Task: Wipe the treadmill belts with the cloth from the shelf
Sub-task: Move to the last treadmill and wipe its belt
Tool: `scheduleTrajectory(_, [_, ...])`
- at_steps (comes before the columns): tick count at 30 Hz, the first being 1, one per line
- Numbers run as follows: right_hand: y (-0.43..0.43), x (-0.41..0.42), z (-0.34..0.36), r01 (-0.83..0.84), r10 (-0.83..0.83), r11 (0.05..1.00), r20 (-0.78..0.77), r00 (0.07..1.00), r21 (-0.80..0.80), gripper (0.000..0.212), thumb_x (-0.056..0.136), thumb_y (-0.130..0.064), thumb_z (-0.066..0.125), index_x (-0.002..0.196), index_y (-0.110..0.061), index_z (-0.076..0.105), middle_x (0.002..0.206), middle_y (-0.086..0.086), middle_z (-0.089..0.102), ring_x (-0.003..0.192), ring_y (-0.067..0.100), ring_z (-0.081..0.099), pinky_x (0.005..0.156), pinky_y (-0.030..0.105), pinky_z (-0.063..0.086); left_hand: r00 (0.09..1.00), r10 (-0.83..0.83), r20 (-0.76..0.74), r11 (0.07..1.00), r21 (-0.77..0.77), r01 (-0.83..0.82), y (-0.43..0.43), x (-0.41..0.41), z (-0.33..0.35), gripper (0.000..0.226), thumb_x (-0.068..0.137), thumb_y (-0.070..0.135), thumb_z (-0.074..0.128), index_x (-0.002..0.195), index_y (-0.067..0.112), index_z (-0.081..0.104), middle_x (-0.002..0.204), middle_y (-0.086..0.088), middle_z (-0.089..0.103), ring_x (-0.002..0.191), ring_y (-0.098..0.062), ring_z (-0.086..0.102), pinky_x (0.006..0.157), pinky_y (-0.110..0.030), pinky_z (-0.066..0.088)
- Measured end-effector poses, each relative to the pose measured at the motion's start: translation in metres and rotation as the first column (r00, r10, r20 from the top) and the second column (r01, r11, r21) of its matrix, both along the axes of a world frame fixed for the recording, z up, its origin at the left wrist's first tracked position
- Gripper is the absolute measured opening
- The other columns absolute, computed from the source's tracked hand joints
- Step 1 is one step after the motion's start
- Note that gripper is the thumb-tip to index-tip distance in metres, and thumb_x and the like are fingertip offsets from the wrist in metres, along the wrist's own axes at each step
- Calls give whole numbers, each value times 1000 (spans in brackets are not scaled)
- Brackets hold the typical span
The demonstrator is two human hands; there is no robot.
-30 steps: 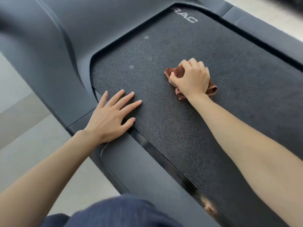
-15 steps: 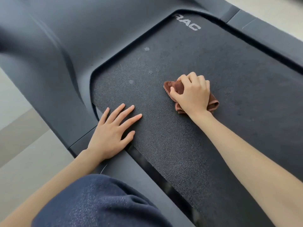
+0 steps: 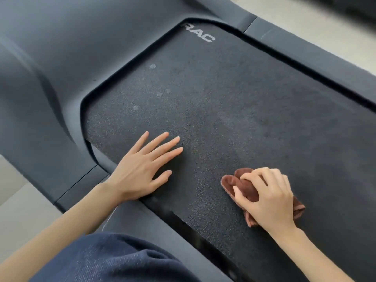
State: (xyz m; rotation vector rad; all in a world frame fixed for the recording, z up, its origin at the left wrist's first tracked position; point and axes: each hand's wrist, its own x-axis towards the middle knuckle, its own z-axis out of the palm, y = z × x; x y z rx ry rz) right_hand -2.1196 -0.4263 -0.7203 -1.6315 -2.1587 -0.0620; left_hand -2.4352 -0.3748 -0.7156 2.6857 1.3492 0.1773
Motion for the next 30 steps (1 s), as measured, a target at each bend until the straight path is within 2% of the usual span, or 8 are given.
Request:
scheduleTrajectory(3, [16,2,-1,6,-7,1000,7,1000,28,25,78,-43,62,79,-19,67,81,0,60,77,22,55,69,30,36,995,-100,0,995,24,100,19,33,1,54,94,47,32,146,34,33,156,8,23,145,-20,14,116,-52,7])
scheduleTrajectory(5, [49,-8,-3,44,-43,998,-6,999,50,23,76,-43,63,78,-20,65,79,0,59,76,24,55,67,32,39,991,-128,-26,992,8,128,30,43,-9,53,94,49,31,146,36,31,156,8,22,146,-20,13,115,-53,8])
scheduleTrajectory(11, [178,-27,-3,110,-115,992,68,991,66,29,74,-49,56,80,-21,64,80,1,59,74,26,56,65,33,41,991,-114,-67,993,-18,113,34,47,-23,54,95,50,29,148,36,27,157,8,20,146,-19,10,115,-54,11])
scheduleTrajectory(15, [209,-30,-5,106,-112,992,90,990,66,32,73,-47,56,83,-18,64,81,4,60,74,29,56,65,33,40,992,-103,-67,994,-37,101,33,48,-18,54,95,50,29,147,37,28,156,8,21,146,-19,11,114,-54,11])
scheduleTrajectory(19, [172,-22,-9,151,-158,981,56,986,121,34,77,-49,52,85,-18,64,83,4,58,74,28,54,65,34,38,992,-111,-61,993,-39,108,34,48,-19,54,94,51,29,146,38,29,156,8,22,146,-19,12,115,-52,10])
scheduleTrajectory(23, [84,16,-3,15,-16,998,19,1000,54,29,80,-45,59,87,-18,65,86,2,57,80,25,53,69,35,37,994,-104,-30,995,-13,103,34,49,-22,54,94,51,30,146,38,29,156,8,22,146,-18,13,116,-51,9])
scheduleTrajectory(26, [9,53,2,-6,6,1000,5,1000,12,27,79,-42,65,85,-16,68,86,1,59,82,24,54,72,35,38,995,-102,-15,995,2,102,34,48,-24,54,94,51,30,146,38,29,156,9,23,145,-18,13,116,-51,10])
scheduleTrajectory(30, [-23,81,-1,-48,47,998,23,999,36,26,79,-39,65,77,-13,69,80,2,60,75,26,57,69,36,40,994,-105,-4,994,23,105,34,48,-26,55,93,51,30,146,36,31,155,8,24,145,-19,15,116,-51,11])
